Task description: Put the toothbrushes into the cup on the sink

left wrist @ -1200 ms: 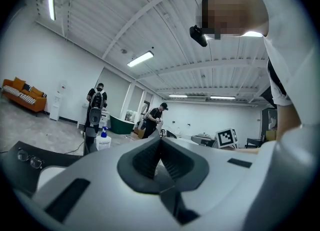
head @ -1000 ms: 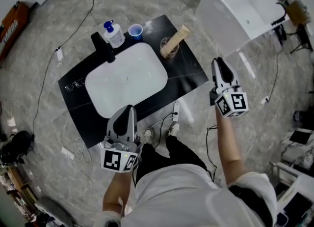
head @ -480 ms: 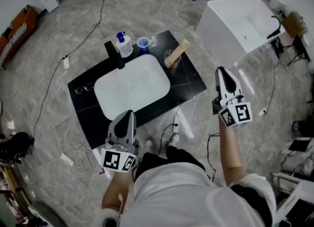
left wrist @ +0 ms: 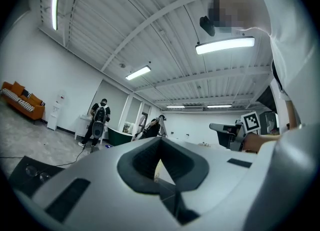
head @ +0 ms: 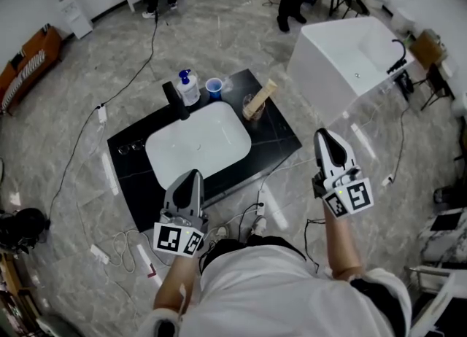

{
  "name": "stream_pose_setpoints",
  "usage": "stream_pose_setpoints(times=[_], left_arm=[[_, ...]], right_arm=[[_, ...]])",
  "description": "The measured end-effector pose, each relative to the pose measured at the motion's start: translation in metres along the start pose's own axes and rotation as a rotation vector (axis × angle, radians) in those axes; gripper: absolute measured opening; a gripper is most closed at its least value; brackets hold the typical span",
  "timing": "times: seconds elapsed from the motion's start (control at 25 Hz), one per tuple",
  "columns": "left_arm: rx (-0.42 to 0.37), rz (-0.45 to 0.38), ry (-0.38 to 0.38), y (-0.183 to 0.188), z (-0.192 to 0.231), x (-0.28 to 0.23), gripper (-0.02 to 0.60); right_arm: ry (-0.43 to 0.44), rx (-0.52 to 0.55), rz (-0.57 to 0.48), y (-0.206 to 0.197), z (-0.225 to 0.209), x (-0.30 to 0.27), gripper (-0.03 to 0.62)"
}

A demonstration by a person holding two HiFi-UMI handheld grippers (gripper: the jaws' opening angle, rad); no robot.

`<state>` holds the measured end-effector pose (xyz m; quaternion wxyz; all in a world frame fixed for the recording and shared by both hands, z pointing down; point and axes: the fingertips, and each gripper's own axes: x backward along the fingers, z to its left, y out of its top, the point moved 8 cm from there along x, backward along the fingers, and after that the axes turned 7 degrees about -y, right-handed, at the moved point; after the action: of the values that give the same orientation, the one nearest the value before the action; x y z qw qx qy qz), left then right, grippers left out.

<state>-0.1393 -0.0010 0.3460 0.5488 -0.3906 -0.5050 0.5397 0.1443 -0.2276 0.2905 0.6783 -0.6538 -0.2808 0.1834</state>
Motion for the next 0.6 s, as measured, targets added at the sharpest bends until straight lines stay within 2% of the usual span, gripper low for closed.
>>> stream_pose_setpoints(times=[0.2, 0.4, 0.6], left_arm=[[-0.004, -0.001, -0.027, 0.002, -0.005, 0.002, 0.003], [-0.005, 0.003, -0.041, 0.005, -0.003, 0.011, 0.002], [-0.007, 0.010, -0.050, 0.008, 0.000, 0.022, 0.003]], right_arm=[[0.016, 0.022, 0.000, 0.011, 0.015, 0.024, 0.051], [0.042, 0.032, 0.037, 0.001, 0.040, 0.036, 0.051], [0.035, 0.045, 0.007, 0.010, 0.048, 0.036, 0.051]])
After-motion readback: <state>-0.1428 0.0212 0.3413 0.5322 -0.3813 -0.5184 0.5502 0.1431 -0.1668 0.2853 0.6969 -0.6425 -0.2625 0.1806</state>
